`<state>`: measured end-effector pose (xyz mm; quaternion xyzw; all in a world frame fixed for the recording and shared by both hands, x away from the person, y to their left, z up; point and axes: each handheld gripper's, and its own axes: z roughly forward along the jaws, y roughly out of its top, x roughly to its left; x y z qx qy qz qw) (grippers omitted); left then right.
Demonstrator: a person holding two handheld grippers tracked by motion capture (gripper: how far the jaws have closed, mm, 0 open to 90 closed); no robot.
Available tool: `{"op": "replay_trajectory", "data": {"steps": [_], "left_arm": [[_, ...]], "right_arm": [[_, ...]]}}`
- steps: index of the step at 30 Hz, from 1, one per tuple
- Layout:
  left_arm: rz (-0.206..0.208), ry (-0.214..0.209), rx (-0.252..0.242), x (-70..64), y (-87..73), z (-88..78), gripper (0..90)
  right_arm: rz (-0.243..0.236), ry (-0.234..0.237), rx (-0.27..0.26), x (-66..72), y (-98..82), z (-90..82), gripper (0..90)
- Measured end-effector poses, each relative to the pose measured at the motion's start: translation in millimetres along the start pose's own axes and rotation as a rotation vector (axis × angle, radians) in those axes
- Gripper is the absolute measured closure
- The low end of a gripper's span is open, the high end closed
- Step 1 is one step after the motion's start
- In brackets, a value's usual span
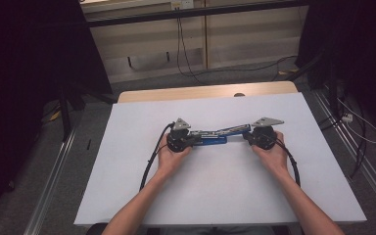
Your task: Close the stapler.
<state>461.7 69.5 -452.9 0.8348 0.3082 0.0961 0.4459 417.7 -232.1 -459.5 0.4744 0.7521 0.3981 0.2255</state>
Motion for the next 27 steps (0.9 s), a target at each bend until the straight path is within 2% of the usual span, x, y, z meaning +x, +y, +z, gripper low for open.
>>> {"op": "replay_trajectory", "data": {"steps": [9, 15, 18, 23, 25, 27], "left_arm": [[0.000, 0.004, 0.000, -0.8, -0.2, -0.1, 90.0], [0.000, 0.005, 0.001, -0.2, -0.5, -0.7, 90.0], [-0.009, 0.007, 0.000, -0.2, -0.8, -1.5, 90.0], [-0.001, 0.010, 0.010, -0.2, -0.8, -3.5, 90.0], [-0.008, 0.014, 0.022, 1.0, -0.3, -5.6, 87.2], [-0.009, 0.012, 0.026, 0.4, -0.7, -7.1, 86.7]], "right_arm": [[0.012, -0.015, -0.046, -1.1, 1.7, -0.1, 90.0], [0.016, 0.006, -0.083, 0.9, 3.5, -2.6, 90.0], [0.019, 0.014, -0.092, 1.5, 3.4, -2.7, 90.0], [0.016, 0.027, -0.097, 2.5, 2.5, -2.7, 88.9], [0.046, 0.044, -0.112, 4.7, 1.9, -3.8, 88.3], [0.031, 0.046, -0.120, 8.8, 3.2, -4.8, 86.7]]}}
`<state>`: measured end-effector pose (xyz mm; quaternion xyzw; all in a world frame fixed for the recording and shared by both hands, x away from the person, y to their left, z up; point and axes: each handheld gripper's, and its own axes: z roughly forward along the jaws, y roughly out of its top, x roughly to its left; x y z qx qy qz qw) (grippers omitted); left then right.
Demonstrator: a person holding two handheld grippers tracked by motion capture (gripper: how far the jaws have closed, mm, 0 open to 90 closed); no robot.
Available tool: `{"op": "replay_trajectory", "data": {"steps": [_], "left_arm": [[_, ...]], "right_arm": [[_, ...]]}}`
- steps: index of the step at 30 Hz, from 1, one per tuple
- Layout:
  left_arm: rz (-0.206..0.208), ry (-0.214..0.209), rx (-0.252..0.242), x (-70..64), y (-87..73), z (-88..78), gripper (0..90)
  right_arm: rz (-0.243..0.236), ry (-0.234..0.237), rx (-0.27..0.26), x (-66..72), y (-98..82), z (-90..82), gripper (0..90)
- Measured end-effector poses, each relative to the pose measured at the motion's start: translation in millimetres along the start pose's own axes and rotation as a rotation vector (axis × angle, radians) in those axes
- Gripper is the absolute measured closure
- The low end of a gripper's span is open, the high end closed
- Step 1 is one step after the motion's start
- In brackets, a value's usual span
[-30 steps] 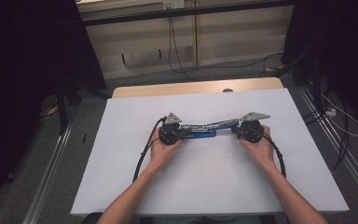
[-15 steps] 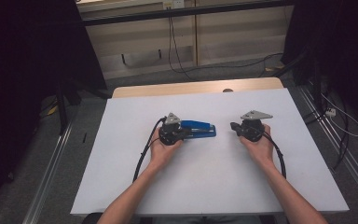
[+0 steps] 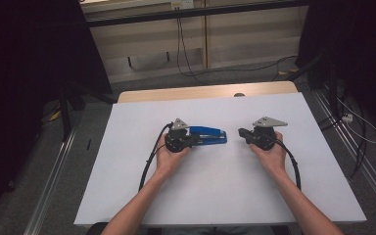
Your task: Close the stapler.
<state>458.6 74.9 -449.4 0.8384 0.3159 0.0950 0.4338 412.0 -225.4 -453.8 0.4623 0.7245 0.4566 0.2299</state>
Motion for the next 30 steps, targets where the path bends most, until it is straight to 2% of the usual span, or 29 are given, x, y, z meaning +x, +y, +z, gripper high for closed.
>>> {"op": "replay_trajectory", "data": {"steps": [1, 5, 7, 9, 10, 13, 14, 16, 17, 18, 19, 21, 22, 24, 26, 28, 30], "left_arm": [[0.002, 0.011, -0.004, -0.1, -0.6, -0.1, 86.7], [0.007, -0.004, 0.005, -1.1, -1.4, -3.4, 83.7], [0.025, -0.011, 0.015, -3.4, -1.6, -5.7, 81.1], [0.025, -0.007, -0.002, -4.7, -1.1, -9.9, 78.2], [0.023, -0.010, -0.007, -4.6, -0.7, -12.8, 75.8], [0.018, 0.008, -0.036, -4.2, -1.6, -21.4, 65.2], [0.019, 0.016, -0.042, -3.6, -2.5, -23.7, 60.8], [-0.013, 0.038, -0.059, -3.7, -5.2, -27.0, 49.8], [-0.018, 0.030, -0.063, -3.9, -6.5, -28.2, 44.0], [-0.013, 0.026, -0.070, -4.3, -7.6, -29.1, 41.7], [0.002, 0.038, -0.068, -4.6, -7.7, -29.8, 38.3], [0.004, 0.057, -0.079, -6.2, -7.3, -30.9, 25.0], [-0.005, 0.052, -0.094, -7.1, -7.3, -31.1, 21.7], [-0.004, 0.053, -0.097, -8.5, -7.9, -31.4, 16.4], [-0.022, 0.053, -0.091, -10.2, -8.1, -31.2, 7.8], [-0.034, 0.022, -0.095, -10.5, -7.7, -33.7, 4.7], [-0.025, 0.020, -0.112, -12.7, -7.5, -38.2, 4.7]], "right_arm": [[0.000, 0.004, -0.004, 1.1, 0.8, 0.0, 85.5], [0.008, -0.005, -0.003, 0.8, 1.3, 0.0, 78.1], [0.017, -0.004, -0.002, 0.0, 1.8, -0.6, 72.9], [0.027, 0.003, -0.006, -0.5, 2.4, -1.6, 69.4], [0.029, 0.007, -0.009, -0.4, 2.6, -2.0, 64.8], [0.028, -0.013, -0.001, 0.4, 3.0, -3.1, 51.5], [0.034, -0.006, 0.009, 0.4, 2.9, -2.8, 47.9], [0.048, -0.006, 0.014, 1.0, 2.2, -3.6, 40.6], [0.049, -0.001, 0.015, 1.5, 2.4, -3.7, 37.6], [0.051, 0.008, 0.010, 1.9, 2.8, -4.5, 35.5], [0.052, 0.011, 0.001, 2.4, 3.4, -5.9, 32.3], [0.045, 0.013, -0.021, 3.6, 5.5, -8.4, 24.3], [0.049, 0.012, -0.028, 4.3, 6.3, -10.2, 20.0], [0.049, 0.002, -0.043, 5.1, 7.5, -12.8, 13.3], [0.043, -0.010, -0.062, 5.6, 7.8, -15.1, 8.0], [0.039, -0.022, -0.067, 6.7, 7.3, -17.1, 5.4], [0.031, -0.024, -0.076, 8.1, 6.6, -20.4, 4.8]]}}
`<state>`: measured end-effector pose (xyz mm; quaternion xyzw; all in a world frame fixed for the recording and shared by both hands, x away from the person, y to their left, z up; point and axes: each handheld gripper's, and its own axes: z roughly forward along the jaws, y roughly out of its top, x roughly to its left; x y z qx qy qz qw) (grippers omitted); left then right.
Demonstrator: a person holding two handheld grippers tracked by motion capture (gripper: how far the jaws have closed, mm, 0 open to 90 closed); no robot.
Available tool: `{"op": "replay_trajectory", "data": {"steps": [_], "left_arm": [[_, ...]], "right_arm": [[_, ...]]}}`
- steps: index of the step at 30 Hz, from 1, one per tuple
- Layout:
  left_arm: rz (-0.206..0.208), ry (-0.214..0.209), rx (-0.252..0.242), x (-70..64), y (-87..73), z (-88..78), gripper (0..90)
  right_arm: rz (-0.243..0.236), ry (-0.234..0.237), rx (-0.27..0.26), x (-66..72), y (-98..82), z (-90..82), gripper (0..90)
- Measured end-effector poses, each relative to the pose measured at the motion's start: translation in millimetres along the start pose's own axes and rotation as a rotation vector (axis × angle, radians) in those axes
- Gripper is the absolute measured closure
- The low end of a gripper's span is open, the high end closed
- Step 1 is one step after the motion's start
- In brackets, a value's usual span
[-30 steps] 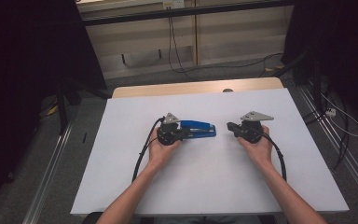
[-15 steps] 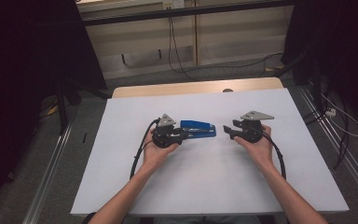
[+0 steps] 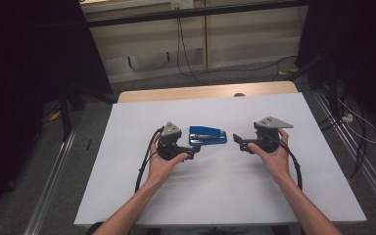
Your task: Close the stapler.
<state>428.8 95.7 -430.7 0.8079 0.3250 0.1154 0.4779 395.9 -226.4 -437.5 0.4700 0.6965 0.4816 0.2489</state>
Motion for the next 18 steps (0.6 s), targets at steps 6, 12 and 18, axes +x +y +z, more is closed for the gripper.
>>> {"op": "replay_trajectory", "data": {"steps": [6, 12, 18], "left_arm": [[0.024, 0.002, -0.044, -2.8, -1.7, -18.0, 4.0], [0.031, 0.048, -0.030, -0.8, -9.6, -36.5, 3.9], [0.011, 0.072, -0.068, 2.9, -14.1, -55.9, 4.2]], "right_arm": [[-0.002, -0.006, -0.061, 2.6, 3.6, -14.8, 2.9], [-0.005, -0.043, -0.038, 4.5, 1.8, -23.0, 4.6], [-0.010, -0.079, -0.041, 9.0, -6.2, -33.8, 4.3]]}}
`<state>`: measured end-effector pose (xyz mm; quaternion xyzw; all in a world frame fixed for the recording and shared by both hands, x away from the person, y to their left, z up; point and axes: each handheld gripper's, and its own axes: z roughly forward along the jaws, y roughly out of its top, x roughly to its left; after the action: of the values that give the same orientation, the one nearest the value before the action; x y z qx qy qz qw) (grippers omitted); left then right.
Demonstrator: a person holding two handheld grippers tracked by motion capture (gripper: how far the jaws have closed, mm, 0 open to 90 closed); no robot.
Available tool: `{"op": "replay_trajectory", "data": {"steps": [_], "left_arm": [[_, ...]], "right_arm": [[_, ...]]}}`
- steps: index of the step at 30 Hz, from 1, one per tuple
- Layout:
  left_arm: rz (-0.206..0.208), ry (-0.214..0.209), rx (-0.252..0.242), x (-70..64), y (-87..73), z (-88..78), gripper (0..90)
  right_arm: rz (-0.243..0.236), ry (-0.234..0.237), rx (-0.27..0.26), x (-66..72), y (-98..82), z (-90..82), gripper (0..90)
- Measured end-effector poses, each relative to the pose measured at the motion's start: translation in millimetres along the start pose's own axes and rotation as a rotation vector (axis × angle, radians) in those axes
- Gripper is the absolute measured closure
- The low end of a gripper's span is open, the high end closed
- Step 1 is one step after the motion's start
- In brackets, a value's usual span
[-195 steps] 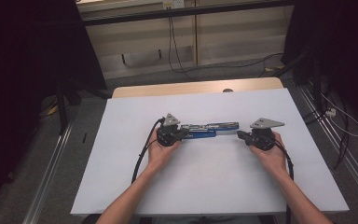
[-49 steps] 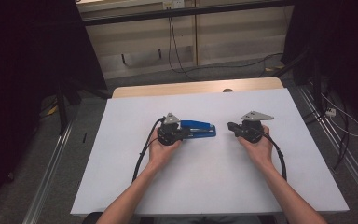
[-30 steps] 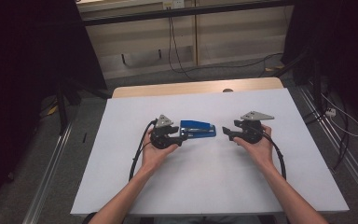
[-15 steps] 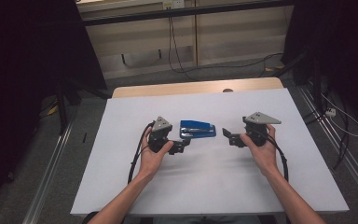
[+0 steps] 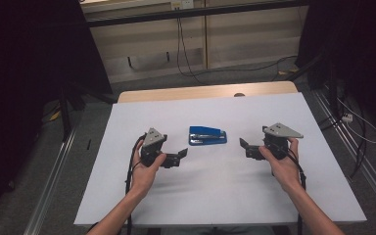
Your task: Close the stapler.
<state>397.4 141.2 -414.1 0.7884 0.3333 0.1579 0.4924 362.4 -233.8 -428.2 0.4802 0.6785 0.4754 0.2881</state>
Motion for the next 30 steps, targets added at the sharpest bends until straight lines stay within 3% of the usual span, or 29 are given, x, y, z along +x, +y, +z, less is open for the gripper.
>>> {"op": "replay_trajectory", "data": {"steps": [5, 13, 17, 30], "left_arm": [[-0.023, 0.026, -0.033, 1.0, -4.1, -13.9, 3.3], [-0.001, 0.051, -0.022, 0.1, -9.6, -32.4, 3.3], [0.008, 0.087, -0.018, 1.2, -12.0, -40.0, 4.1], [-0.027, 0.099, -0.026, 2.8, -27.8, -65.0, 4.2]], "right_arm": [[-0.009, -0.009, -0.012, 2.6, -1.0, -9.1, 3.8], [-0.011, -0.029, -0.029, 4.0, -4.0, -27.5, 3.3], [-0.012, -0.027, -0.035, 4.6, -5.6, -35.6, 3.3], [0.012, -0.079, -0.035, 0.1, -19.7, -55.8, 3.2]]}}
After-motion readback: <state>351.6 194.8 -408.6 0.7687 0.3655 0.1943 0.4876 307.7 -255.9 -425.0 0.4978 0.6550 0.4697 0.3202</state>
